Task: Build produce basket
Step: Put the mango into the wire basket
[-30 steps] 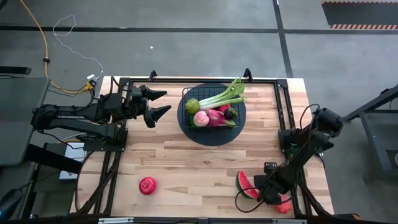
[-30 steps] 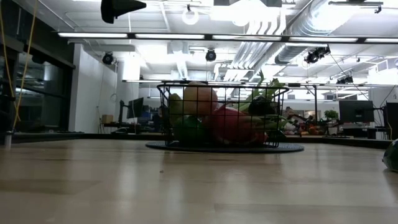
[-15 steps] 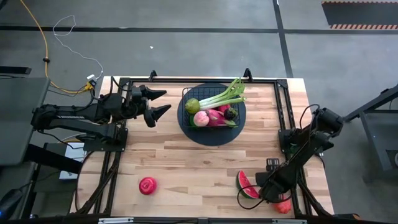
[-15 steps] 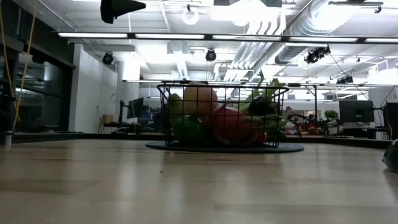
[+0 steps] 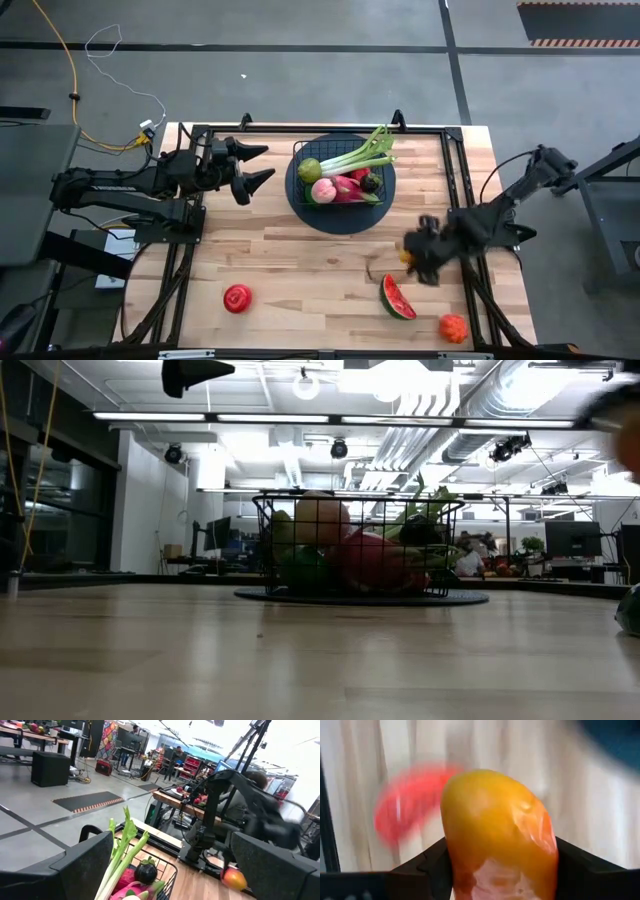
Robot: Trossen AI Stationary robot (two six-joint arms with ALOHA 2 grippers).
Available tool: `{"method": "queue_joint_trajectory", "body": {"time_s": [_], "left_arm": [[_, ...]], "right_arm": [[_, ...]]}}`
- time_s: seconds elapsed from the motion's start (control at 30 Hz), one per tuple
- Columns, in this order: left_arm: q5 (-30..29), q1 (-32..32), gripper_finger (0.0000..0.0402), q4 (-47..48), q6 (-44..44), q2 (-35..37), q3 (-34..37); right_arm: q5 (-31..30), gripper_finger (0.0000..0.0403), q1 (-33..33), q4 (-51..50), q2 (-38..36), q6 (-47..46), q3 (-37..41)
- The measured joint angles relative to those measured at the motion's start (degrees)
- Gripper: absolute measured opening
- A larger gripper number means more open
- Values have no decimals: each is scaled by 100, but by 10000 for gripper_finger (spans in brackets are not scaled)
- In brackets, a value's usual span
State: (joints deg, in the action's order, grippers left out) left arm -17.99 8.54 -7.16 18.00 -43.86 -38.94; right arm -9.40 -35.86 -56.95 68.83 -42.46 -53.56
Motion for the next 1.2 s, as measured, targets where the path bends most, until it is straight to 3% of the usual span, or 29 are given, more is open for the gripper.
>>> {"method": "queue_joint_trajectory", "body": {"time_s": [0.1, 0.2, 0.3, 0.43, 0.63, 0.83, 1.2], "left_arm": [[109, 0, 392, 0, -4, 0, 0], [107, 0, 392, 0, -14, 0, 0], [88, 13, 392, 0, -17, 0, 0], [111, 13, 392, 0, -16, 2, 0], [130, 11, 392, 0, -15, 2, 0], [220, 12, 392, 0, 242, 2, 0], [241, 11, 392, 0, 284, 2, 0]], "right_arm": [[-563, 230, 776, 875, -318, 299, 2], [-697, 232, 1524, 1842, -393, 929, 2], [-360, 232, 2048, 3111, -397, 1476, 232], [408, 234, 2439, 4947, -390, 1388, 1040], [495, 234, 2773, 6742, -386, 936, 1817], [698, 235, 3135, 6871, -390, 1661, 1262], [1256, 236, 3595, 5614, -388, 2849, 75]]}}
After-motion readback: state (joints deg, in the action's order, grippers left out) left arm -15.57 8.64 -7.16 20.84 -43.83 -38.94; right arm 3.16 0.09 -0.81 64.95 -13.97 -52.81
